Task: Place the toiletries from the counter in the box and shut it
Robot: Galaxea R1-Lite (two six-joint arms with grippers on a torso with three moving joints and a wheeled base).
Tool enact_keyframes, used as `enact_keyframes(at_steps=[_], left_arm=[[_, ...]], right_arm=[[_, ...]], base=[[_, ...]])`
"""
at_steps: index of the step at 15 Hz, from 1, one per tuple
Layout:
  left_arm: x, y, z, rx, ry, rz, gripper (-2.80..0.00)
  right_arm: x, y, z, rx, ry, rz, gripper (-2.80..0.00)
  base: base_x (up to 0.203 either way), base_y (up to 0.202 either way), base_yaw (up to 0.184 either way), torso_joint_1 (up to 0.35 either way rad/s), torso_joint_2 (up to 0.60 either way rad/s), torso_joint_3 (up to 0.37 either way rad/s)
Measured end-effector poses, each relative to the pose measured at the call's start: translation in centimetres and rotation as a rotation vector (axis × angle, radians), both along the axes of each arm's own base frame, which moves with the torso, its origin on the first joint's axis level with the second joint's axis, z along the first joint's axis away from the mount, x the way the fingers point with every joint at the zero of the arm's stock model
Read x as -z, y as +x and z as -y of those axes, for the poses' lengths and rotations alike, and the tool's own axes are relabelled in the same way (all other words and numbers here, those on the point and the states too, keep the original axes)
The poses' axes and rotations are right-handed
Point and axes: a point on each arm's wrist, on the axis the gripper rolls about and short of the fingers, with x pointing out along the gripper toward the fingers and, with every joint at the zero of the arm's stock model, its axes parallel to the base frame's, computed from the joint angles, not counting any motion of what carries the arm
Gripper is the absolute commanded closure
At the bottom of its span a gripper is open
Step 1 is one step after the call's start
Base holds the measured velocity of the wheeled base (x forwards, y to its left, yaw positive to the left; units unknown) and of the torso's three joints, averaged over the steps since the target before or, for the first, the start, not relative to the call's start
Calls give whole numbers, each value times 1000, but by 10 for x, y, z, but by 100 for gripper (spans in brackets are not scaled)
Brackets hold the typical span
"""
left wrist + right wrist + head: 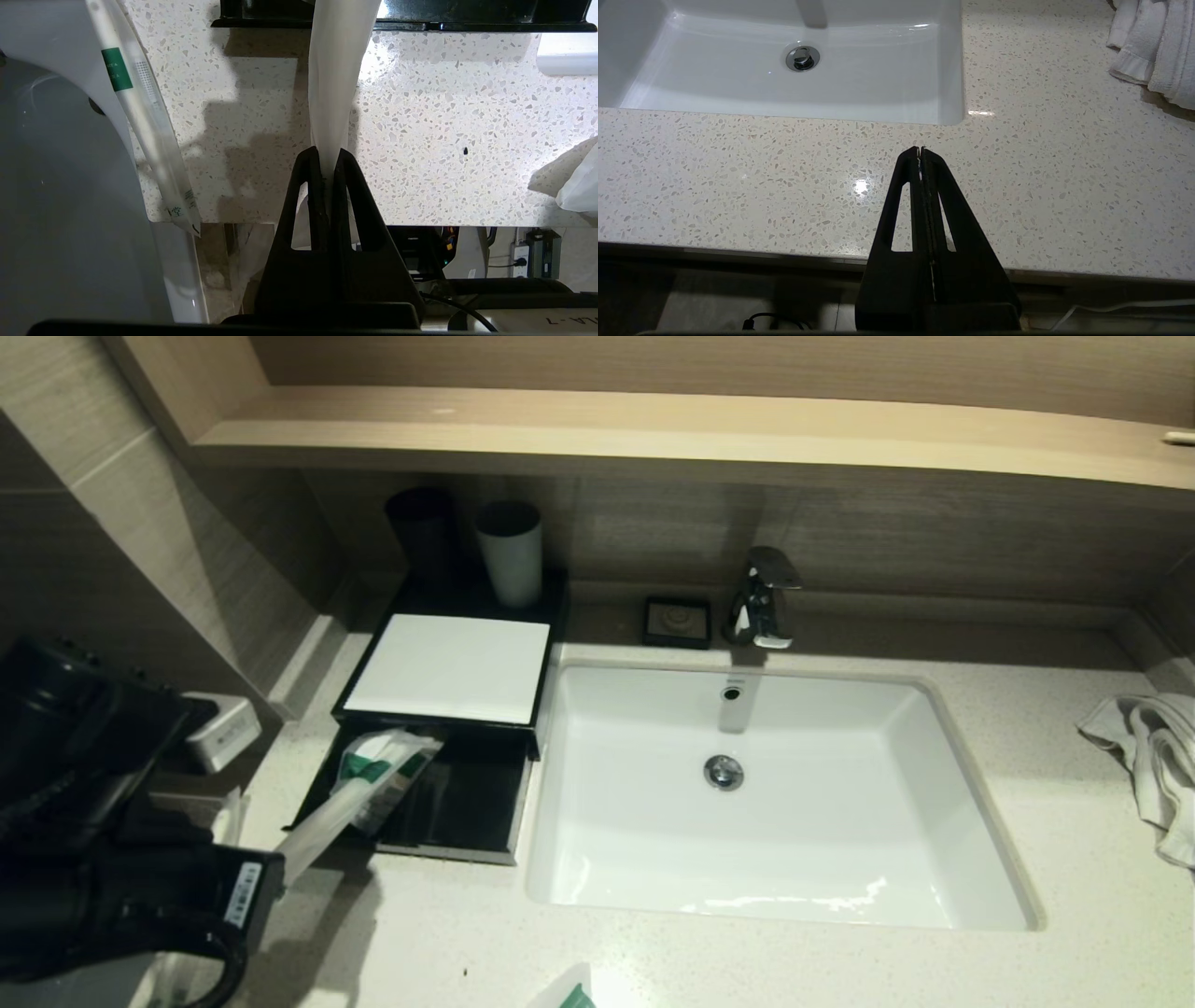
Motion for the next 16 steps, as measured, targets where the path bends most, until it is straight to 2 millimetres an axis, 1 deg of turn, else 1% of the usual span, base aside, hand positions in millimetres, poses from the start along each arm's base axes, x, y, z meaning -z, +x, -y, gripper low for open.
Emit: enact_keyframes(at_steps=[6, 16], left_arm=[[6, 21, 12, -24, -2, -43, 0], [5, 55, 31, -76, -64, -26, 0]], right_arm=[[0, 0, 0, -1, 0, 0, 0], [0, 0, 0, 0, 0, 0, 0]], base=[[0, 0, 0, 0, 0, 0], [0, 0, 0, 0, 0, 0]])
